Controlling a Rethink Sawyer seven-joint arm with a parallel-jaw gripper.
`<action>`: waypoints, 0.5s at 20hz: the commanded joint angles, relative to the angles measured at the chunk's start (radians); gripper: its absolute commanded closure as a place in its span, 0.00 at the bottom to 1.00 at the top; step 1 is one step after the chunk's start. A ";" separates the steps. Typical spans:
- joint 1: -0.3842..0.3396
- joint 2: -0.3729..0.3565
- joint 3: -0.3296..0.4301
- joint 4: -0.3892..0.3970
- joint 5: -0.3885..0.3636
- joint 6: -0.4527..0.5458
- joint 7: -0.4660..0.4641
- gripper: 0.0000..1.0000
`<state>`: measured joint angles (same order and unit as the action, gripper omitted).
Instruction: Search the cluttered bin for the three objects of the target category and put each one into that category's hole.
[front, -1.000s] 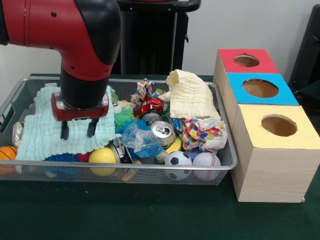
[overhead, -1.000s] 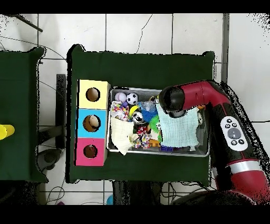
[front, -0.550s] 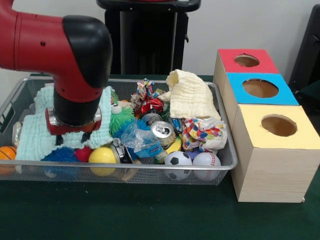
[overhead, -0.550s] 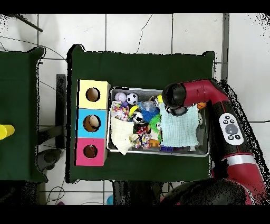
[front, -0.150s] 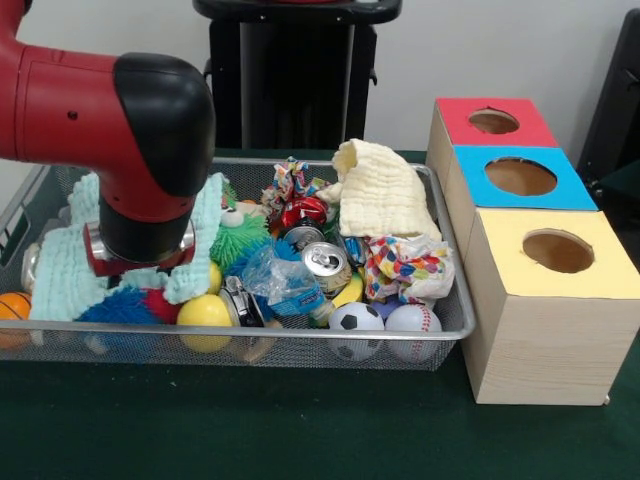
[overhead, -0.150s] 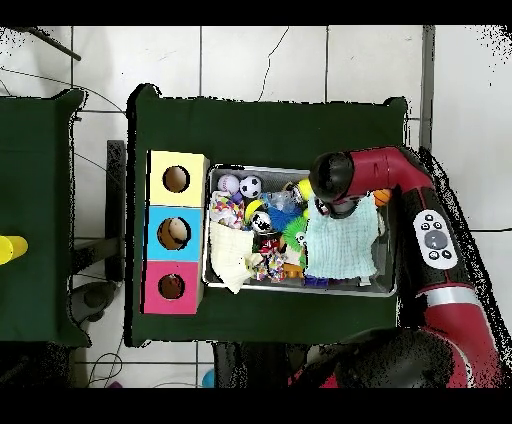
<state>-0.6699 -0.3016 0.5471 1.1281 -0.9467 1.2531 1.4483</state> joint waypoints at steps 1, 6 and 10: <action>-0.004 0.052 -0.043 -0.019 -0.035 0.065 -0.347 1.00; -0.015 0.039 -0.034 0.015 -0.020 0.027 -0.344 1.00; -0.042 0.023 -0.004 0.055 0.013 -0.024 -0.344 1.00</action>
<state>-0.6695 -0.2964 0.5468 1.1281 -0.9413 1.2544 1.4338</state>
